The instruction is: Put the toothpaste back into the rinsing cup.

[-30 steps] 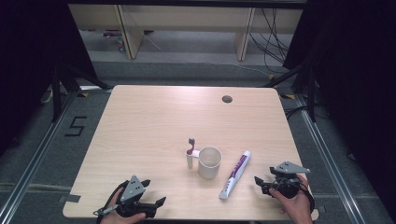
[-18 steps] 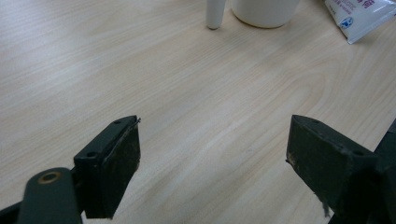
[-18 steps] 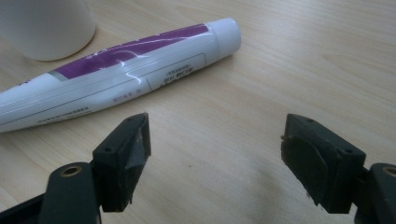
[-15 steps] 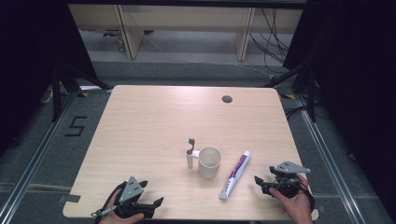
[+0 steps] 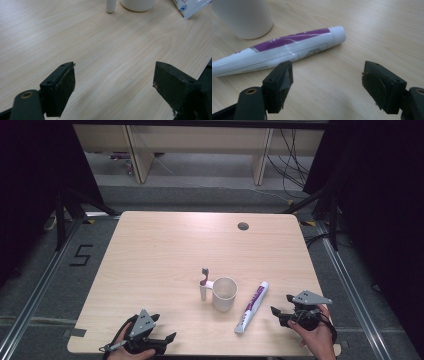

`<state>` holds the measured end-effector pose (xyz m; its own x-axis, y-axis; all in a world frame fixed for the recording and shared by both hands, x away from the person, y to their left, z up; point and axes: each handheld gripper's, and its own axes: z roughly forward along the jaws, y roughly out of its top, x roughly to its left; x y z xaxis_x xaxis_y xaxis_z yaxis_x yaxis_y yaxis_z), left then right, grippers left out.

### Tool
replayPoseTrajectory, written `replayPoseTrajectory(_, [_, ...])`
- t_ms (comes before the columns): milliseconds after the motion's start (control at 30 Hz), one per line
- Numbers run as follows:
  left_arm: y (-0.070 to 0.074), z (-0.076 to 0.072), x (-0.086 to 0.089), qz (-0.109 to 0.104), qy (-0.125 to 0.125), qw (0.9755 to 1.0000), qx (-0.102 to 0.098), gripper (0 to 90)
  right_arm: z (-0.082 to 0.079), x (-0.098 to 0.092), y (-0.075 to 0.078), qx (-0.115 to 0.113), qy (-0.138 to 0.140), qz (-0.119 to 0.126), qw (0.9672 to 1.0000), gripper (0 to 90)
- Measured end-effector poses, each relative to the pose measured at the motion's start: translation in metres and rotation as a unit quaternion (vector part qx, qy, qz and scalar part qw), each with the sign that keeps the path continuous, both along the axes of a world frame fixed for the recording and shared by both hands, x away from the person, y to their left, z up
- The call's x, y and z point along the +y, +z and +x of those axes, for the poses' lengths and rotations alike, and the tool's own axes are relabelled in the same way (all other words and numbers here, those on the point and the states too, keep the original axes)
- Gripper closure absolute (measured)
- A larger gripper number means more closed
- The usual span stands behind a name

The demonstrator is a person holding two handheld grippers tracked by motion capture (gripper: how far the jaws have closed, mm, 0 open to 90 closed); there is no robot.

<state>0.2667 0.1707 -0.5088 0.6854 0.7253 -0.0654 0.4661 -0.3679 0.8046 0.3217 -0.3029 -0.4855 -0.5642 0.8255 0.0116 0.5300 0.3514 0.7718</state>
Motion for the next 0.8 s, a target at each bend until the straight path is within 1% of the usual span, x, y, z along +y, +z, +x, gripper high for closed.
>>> replayPoseTrajectory(33, [0.000, 0.000, 0.000, 0.001, 0.000, 1.0000, 0.000, 17.4, 0.001, 0.001, 0.001, -0.007, 0.005, -0.003, 1.0000, 25.8])
replayPoseTrajectory(67, [0.000, 0.000, 0.000, 0.001, 0.000, 1.0000, -0.001, 17.4, 0.002, 0.001, 0.003, -0.007, 0.010, -0.007, 0.9999, 25.8])
replayPoseTrajectory(100, [0.000, -0.001, 0.001, 0.002, 0.001, 1.0000, 0.001, 17.4, 0.002, 0.003, 0.004, -0.002, 0.011, -0.004, 0.9999, 25.9])
replayPoseTrajectory(133, [0.000, -0.001, 0.000, -0.001, 0.003, 1.0000, 0.001, 17.4, 0.001, 0.006, 0.006, 0.007, 0.011, -0.004, 0.9999, 25.8])
replayPoseTrajectory(167, [0.000, -0.001, 0.001, -0.002, 0.004, 1.0000, 0.002, 17.4, 0.003, 0.007, 0.008, 0.001, 0.027, -0.016, 0.9995, 25.9])
replayPoseTrajectory(200, [0.000, -0.001, 0.001, 0.001, 0.003, 1.0000, 0.002, 17.4, 0.004, 0.008, 0.008, -0.014, 0.037, -0.026, 0.9989, 26.1])
replayPoseTrajectory(233, [0.000, 0.000, 0.002, 0.003, 0.000, 1.0000, 0.002, 17.4, 0.007, 0.009, 0.010, -0.028, 0.053, -0.044, 0.9972, 26.4])
replayPoseTrajectory(267, [0.000, 0.000, 0.004, 0.012, 0.000, 0.9999, 0.005, 17.5, 0.007, 0.010, 0.011, -0.023, 0.057, -0.044, 0.9971, 26.7])
replayPoseTrajectory(300, [-0.001, 0.000, 0.003, 0.001, 0.004, 1.0000, 0.004, 17.4, 0.006, 0.013, 0.012, -0.011, 0.056, -0.044, 0.9974, 27.2])
replayPoseTrajectory(333, [-0.001, 0.000, 0.003, 0.001, 0.004, 1.0000, 0.005, 17.4, 0.008, 0.014, 0.013, -0.020, 0.066, -0.053, 0.9962, 27.1])
replayPoseTrajectory(367, [0.000, 0.000, 0.002, 0.003, 0.005, 1.0000, 0.005, 17.4, 0.008, 0.015, 0.014, -0.015, 0.065, -0.052, 0.9964, 27.1])
replayPoseTrajectory(400, [0.000, 0.000, 0.003, 0.010, -0.003, 0.9999, 0.007, 17.4, 0.012, 0.015, 0.014, -0.017, 0.088, -0.066, 0.9937, 27.1])
replayPoseTrajectory(433, [-0.001, 0.000, 0.003, 0.012, 0.002, 0.9999, 0.003, 17.4, 0.012, 0.017, 0.015, -0.014, 0.085, -0.069, 0.9939, 27.2])
replayPoseTrajectory(467, [-0.001, 0.000, 0.003, 0.009, -0.002, 0.9999, 0.004, 17.5, 0.013, 0.018, 0.016, -0.009, 0.085, -0.069, 0.9939, 27.4])
replayPoseTrajectory(500, [-0.002, 0.000, 0.002, 0.007, 0.000, 1.0000, 0.001, 17.4, 0.015, 0.019, 0.017, -0.005, 0.084, -0.070, 0.9940, 27.9])
replayPoseTrajectory(533, [-0.001, 0.001, 0.003, 0.016, -0.005, 0.9998, 0.005, 17.4, 0.017, 0.020, 0.018, -0.007, 0.087, -0.070, 0.9937, 28.9])
replayPoseTrajectory(567, [-0.002, 0.000, 0.001, 0.006, -0.003, 1.0000, 0.005, 17.4, 0.019, 0.020, 0.019, -0.004, 0.090, -0.073, 0.9932, 29.0])
replayPoseTrajectory(600, [-0.002, 0.000, 0.001, 0.005, -0.001, 1.0000, 0.003, 17.4, 0.020, 0.023, 0.020, 0.011, 0.083, -0.065, 0.9943, 29.0])
replayPoseTrajectory(633, [-0.001, -0.001, 0.002, 0.013, -0.004, 0.9999, 0.005, 17.4, 0.022, 0.024, 0.020, 0.010, 0.084, -0.068, 0.9941, 29.0])
replayPoseTrajectory(667, [-0.001, -0.001, 0.002, 0.012, -0.003, 0.9999, 0.005, 17.5, 0.025, 0.026, 0.022, 0.014, 0.084, -0.070, 0.9939, 29.8])
replayPoseTrajectory(700, [-0.002, -0.001, 0.001, -0.002, 0.002, 1.0000, 0.001, 17.4, 0.028, 0.027, 0.023, 0.013, 0.090, -0.073, 0.9931, 31.9])
replayPoseTrajectory(733, [-0.001, 0.000, 0.002, 0.003, 0.001, 1.0000, 0.003, 17.4, 0.030, 0.029, 0.024, 0.015, 0.092, -0.070, 0.9931, 35.1])
replayPoseTrajectory(767, [-0.001, 0.000, 0.002, 0.002, -0.001, 1.0000, 0.004, 17.5, 0.031, 0.031, 0.025, 0.016, 0.091, -0.070, 0.9933, 38.5])
replayPoseTrajectory(800, [-0.002, -0.001, 0.001, -0.003, 0.003, 1.0000, 0.004, 17.5, 0.034, 0.032, 0.026, 0.021, 0.091, -0.068, 0.9932, 43.9])
